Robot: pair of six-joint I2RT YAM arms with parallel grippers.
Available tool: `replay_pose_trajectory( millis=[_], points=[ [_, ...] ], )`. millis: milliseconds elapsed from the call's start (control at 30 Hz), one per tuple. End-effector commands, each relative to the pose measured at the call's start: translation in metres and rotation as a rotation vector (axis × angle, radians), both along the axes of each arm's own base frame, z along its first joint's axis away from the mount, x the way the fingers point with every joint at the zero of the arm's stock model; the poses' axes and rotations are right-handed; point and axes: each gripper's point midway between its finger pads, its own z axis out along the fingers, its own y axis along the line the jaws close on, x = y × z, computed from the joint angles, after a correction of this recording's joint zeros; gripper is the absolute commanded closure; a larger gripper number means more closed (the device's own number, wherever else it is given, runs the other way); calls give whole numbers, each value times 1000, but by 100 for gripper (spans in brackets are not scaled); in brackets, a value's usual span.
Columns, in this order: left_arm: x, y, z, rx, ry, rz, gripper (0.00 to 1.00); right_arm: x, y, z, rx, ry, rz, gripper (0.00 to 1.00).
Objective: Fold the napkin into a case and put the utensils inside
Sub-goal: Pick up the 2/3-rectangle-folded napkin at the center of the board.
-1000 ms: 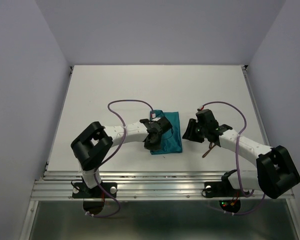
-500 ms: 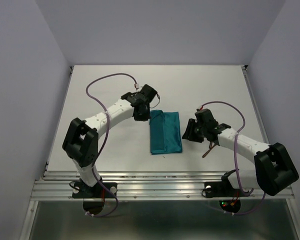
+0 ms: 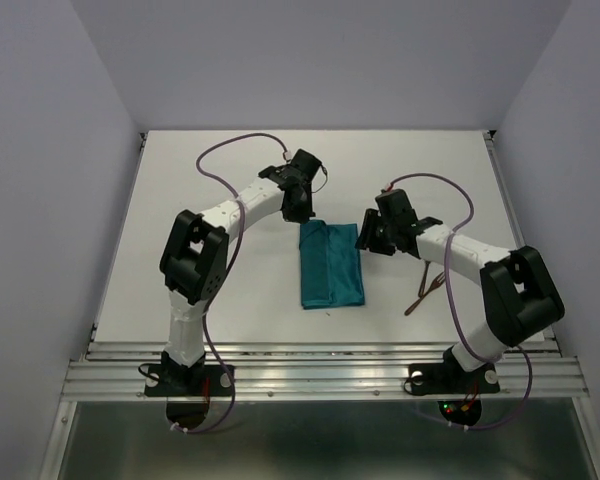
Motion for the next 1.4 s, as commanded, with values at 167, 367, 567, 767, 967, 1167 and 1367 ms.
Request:
replay_pose_trajectory(
  millis=[167,367,567,767,967,1167,1367],
  points=[
    [22,-26,-6,-88,-19,-53,100,78,12,17,21,-120,-2,50],
    [25,-35,-20,-125,6,-65,100,99,10,-1,3,-105,-14,50],
    [24,-31,-44,-115,52,-61,100,99,30,-16,85,-70,77,53],
    [21,-32,-50,-130,69,-67,100,94,33,-24,103,-68,112,55],
    [22,-33,-50,-138,68,-69,100,93,48,-17,186,-89,155,74],
    [18,-34,-56,-144,87,-77,100,97,48,-2,201,-126,136,98],
    [15,-33,-60,-142,96,-76,100,100,50,26,229,-179,129,99]
  ],
)
